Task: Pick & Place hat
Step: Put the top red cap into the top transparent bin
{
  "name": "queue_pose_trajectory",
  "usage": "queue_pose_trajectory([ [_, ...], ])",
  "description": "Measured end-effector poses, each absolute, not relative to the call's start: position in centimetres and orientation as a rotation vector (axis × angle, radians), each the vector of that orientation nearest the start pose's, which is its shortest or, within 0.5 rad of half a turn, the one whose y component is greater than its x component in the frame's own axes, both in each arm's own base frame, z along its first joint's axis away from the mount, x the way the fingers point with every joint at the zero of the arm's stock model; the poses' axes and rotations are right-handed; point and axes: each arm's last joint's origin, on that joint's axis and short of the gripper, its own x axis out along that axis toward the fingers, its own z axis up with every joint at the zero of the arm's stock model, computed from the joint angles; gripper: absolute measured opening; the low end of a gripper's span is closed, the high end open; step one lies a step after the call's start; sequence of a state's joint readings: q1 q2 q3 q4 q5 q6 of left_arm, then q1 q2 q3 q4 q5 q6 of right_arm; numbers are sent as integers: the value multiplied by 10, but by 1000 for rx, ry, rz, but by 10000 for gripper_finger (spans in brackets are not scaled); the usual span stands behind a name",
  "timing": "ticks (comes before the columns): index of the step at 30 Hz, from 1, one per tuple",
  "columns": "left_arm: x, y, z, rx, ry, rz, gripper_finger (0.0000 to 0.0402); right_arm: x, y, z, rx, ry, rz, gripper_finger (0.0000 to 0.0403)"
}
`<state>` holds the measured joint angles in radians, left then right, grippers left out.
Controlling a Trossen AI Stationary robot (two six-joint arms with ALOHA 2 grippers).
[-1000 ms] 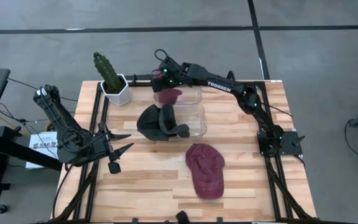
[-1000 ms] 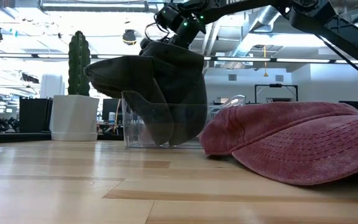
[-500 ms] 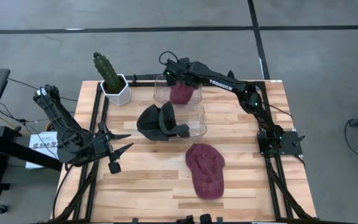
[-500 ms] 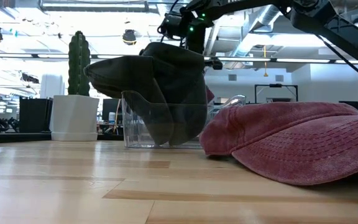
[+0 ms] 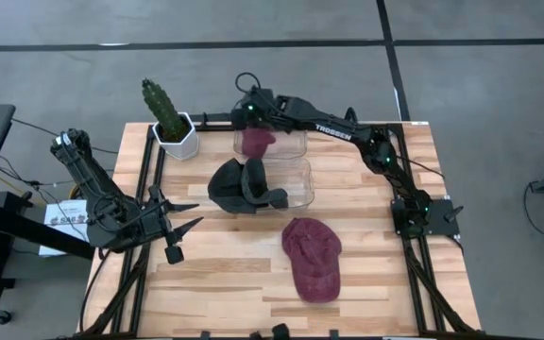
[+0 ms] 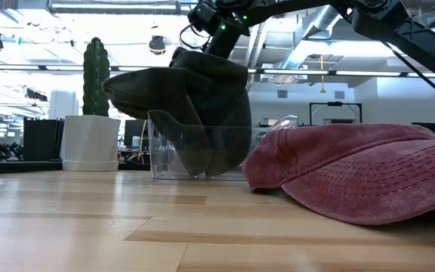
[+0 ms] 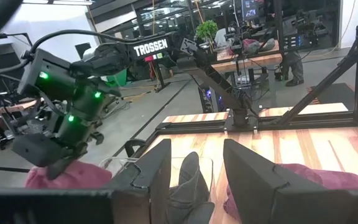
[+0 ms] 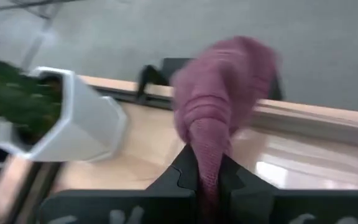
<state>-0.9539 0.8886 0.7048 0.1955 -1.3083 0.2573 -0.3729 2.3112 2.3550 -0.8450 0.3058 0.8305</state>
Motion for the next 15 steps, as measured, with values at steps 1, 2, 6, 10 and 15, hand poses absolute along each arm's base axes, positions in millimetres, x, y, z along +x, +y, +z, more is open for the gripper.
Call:
queue_pose_trajectory([
  [1, 127, -131, 323, 244, 41, 353, 144, 470, -193, 302, 790, 488, -917, 0],
  [2, 127, -131, 323, 244, 41, 353, 144, 472, -193, 303, 794, 476, -896, 0],
  [6, 127, -131, 323, 244, 41, 353, 144, 478, -192, 299, 811, 448, -841, 0],
  [10, 127, -131, 323, 244, 41, 353, 144, 480, -191, 300, 824, 437, -805, 0],
  [15, 127, -131, 323, 244, 41, 353, 144, 482, -190, 302, 836, 430, -766, 0],
])
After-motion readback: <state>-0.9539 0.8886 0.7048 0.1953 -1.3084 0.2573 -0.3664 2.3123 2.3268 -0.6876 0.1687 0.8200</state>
